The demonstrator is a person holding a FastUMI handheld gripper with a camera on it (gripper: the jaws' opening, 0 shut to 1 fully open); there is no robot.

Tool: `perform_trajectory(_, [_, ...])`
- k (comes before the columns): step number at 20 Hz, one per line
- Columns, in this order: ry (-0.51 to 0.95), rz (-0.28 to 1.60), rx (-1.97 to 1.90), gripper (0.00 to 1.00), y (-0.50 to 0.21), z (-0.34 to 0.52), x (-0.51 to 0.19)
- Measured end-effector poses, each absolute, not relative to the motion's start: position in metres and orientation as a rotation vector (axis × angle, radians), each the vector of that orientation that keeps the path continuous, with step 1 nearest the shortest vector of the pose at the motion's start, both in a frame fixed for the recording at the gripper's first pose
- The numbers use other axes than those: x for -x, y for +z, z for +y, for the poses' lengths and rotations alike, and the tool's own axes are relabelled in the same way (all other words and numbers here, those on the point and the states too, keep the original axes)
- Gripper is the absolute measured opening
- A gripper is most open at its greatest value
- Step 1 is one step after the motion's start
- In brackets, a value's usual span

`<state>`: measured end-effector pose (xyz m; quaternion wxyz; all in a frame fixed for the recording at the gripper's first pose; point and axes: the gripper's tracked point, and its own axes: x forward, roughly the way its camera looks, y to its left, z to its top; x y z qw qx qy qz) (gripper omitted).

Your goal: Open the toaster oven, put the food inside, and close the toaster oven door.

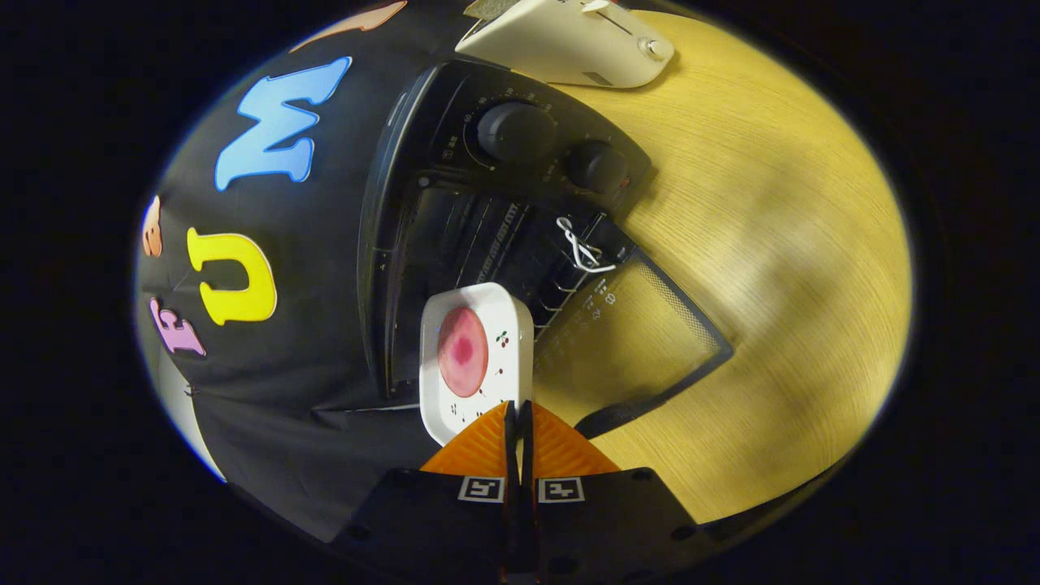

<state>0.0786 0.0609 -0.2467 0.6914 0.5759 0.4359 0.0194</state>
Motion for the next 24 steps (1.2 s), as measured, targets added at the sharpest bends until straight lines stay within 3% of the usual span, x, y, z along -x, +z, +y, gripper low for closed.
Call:
perform_trajectory(15, [-0.16, 0.705, -1.227, 0.01, -0.265, 0.045, -0.163])
perform_trajectory(24, [-0.115, 0.646, -1.244, 0.06, -0.255, 0.05, -0.17])
